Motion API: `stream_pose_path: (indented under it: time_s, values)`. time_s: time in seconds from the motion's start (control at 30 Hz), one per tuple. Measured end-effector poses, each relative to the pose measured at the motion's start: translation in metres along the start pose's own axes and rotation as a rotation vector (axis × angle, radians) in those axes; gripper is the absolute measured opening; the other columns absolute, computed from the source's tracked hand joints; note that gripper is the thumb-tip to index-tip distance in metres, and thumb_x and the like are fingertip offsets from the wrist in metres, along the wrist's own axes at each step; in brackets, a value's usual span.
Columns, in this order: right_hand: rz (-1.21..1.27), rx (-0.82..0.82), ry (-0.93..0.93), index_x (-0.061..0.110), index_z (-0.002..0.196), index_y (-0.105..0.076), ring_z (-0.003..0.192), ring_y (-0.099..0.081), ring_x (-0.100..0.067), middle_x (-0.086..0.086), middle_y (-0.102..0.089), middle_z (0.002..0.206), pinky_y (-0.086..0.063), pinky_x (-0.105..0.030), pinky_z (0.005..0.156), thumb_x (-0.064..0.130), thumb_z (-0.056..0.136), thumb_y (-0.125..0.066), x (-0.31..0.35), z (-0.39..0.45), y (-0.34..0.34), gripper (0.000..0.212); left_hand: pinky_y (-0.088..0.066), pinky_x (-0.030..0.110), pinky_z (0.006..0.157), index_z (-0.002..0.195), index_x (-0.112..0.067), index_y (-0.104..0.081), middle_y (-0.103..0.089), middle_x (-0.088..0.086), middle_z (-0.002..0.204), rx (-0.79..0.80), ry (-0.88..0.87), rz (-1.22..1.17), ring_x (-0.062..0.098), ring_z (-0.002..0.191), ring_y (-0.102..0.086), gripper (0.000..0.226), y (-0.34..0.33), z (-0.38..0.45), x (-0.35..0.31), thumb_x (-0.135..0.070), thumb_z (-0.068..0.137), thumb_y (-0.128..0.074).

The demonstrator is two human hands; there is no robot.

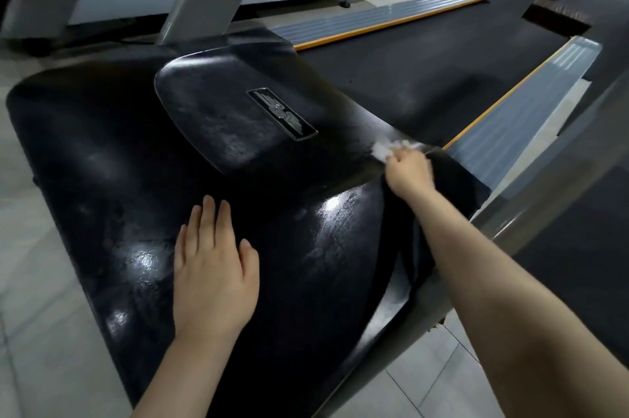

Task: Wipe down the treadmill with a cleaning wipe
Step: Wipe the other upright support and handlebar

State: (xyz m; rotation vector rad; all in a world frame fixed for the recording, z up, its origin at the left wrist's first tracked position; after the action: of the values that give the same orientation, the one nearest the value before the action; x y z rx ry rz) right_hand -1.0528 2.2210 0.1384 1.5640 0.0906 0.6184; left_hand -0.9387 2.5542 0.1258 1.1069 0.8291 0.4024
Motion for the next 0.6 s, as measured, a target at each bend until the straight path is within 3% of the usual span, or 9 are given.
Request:
stream_pose_path:
  time_s: [0.17,0.23,0.37,0.47,0.6]
  values:
    - [0.143,-0.155,-0.575,0.014,0.145,-0.036,0.143,-0.026,-0.028,-0.011,-0.035,0.152,-0.021,-0.049,0.115,0.049,0.095,-0.031,-0.045,0.047,0.000,0.061,-0.012,0.042,0.124,0.152,-0.009,-0.030,-0.023,0.010,0.162,-0.004,0.002,-0.035,0.023,0.151,-0.016,0.065,-0.002,0.000,0.002,-0.036,0.094,-0.023]
    - [0.187,-0.214,-0.683,0.010,0.149,-0.031,0.147,-0.016,-0.026,-0.011,-0.027,0.157,-0.013,-0.046,0.119,0.049,0.097,-0.026,-0.063,0.040,-0.001,0.064,-0.015,0.044,0.124,0.152,-0.008,-0.031,-0.024,0.011,0.162,-0.008,-0.002,-0.030,0.024,0.151,-0.017,0.064,-0.002,0.000,0.003,-0.035,0.094,-0.024]
    - [0.248,-0.265,-0.848,0.010,0.148,-0.030,0.148,-0.010,-0.024,-0.008,-0.019,0.159,-0.009,-0.039,0.120,0.054,0.095,-0.038,-0.070,0.021,0.000,0.070,-0.016,0.045,0.123,0.151,-0.006,-0.032,-0.025,0.013,0.161,-0.001,-0.007,-0.033,0.026,0.151,-0.018,0.063,0.000,0.000,0.001,-0.034,0.095,-0.025]
    - [0.190,-0.194,-0.766,0.011,0.149,-0.031,0.147,-0.013,-0.028,-0.010,-0.020,0.159,-0.013,-0.045,0.119,0.049,0.098,-0.030,-0.051,0.003,0.000,0.063,-0.013,0.043,0.124,0.152,-0.007,-0.031,-0.024,0.013,0.162,0.004,-0.005,-0.053,0.026,0.151,-0.016,0.061,0.001,0.000,0.000,-0.031,0.096,-0.028]
    - [0.221,-0.129,-0.287,0.004,0.153,-0.017,0.150,-0.007,-0.027,-0.017,-0.006,0.162,-0.009,-0.043,0.120,0.030,0.104,-0.028,-0.004,-0.089,-0.022,0.057,-0.012,0.044,0.124,0.152,-0.005,-0.031,-0.023,0.015,0.162,0.008,-0.004,-0.048,0.028,0.151,-0.017,0.059,0.004,0.000,-0.001,-0.026,0.098,-0.039]
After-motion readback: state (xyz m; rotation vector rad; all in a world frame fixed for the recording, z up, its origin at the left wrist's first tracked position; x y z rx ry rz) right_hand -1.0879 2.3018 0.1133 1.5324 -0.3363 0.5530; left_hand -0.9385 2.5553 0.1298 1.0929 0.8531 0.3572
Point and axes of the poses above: each hand's wrist, its own z-axis towards the middle knuckle, its own y-axis out of the back of the hand, x = y × z, the point moved 1 cm from there along z, towards the middle knuckle
